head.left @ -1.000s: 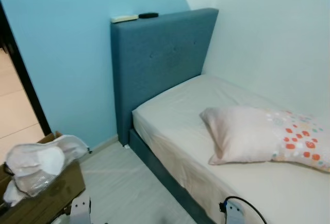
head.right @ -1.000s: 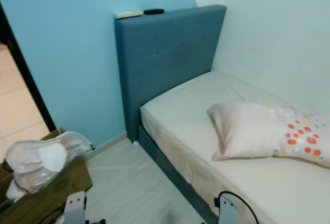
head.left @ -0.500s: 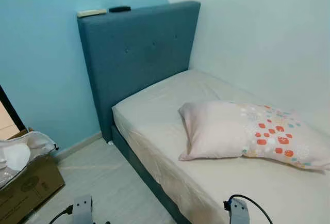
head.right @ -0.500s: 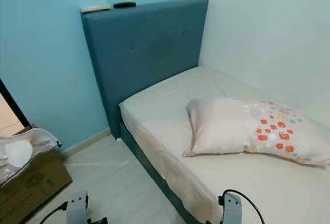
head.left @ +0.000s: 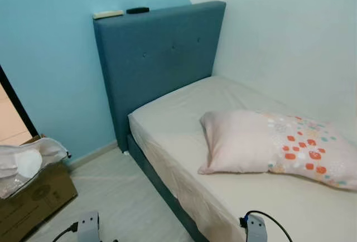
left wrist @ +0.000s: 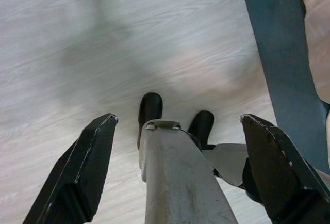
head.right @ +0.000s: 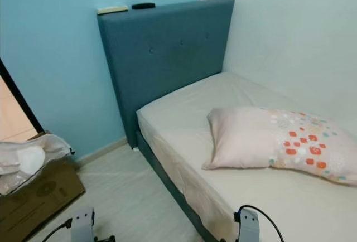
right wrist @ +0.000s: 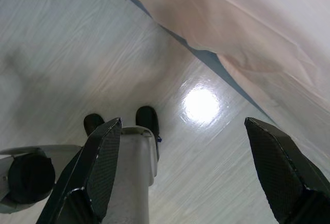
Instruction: Clean up the room
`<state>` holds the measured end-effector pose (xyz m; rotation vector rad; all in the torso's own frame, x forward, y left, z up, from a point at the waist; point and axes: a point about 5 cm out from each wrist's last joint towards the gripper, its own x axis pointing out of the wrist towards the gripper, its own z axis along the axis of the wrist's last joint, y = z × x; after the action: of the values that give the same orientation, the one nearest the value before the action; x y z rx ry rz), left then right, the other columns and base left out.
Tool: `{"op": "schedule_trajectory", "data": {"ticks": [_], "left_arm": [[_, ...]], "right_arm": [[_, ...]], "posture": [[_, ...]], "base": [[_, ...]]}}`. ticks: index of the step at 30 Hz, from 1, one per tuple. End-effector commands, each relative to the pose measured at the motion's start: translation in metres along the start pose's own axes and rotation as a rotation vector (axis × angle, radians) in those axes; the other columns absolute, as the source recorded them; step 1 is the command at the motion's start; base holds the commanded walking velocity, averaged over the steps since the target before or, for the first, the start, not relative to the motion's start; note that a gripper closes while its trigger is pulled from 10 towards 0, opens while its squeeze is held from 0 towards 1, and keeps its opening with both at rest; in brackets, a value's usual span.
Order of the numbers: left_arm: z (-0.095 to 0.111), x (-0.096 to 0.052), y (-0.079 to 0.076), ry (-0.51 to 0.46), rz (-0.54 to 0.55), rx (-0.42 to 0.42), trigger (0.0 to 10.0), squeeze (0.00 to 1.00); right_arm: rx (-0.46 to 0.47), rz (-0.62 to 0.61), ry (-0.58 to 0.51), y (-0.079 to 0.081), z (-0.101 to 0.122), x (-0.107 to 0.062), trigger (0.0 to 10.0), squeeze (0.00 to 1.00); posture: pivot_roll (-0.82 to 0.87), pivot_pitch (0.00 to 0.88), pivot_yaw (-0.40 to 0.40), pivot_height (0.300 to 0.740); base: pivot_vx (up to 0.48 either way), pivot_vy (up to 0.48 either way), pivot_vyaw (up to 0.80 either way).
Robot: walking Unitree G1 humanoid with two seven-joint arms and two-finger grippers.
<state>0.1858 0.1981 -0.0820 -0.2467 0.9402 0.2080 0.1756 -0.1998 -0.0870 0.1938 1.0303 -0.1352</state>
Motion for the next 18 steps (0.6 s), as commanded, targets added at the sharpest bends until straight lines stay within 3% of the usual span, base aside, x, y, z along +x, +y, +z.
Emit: {"op": "schedule_trajectory", "data": {"ticks": [1,12,18], "left_arm": [[0.0008,0.0,0.0015,0.005,0.004,0.015,10.0,0.0],[0.001,0.0002,0.0001,0.005,-0.003,0.018,10.0,0.0],[0.0009,0.0003,-0.0003,0.007,-0.005,0.017,10.0,0.0]], "right_arm": [[-0.014,0.001,0.01,0.0001,-0.0028,-0.0002,10.0,0.0],[-0.027,0.011,0.013,0.0011,-0.0044,-0.0003,10.0,0.0],[-0.035,0.014,0.016,0.0013,-0.0057,-0.0004,10.0,0.0]], "posture": [[-0.03,0.0,-0.076,0.74],[-0.03,0.0,-0.074,0.74],[-0.03,0.0,-0.075,0.74]], "base": [[0.3,0.0,0.0],[0.309,0.0,0.0],[0.462,0.0,0.0]]}}
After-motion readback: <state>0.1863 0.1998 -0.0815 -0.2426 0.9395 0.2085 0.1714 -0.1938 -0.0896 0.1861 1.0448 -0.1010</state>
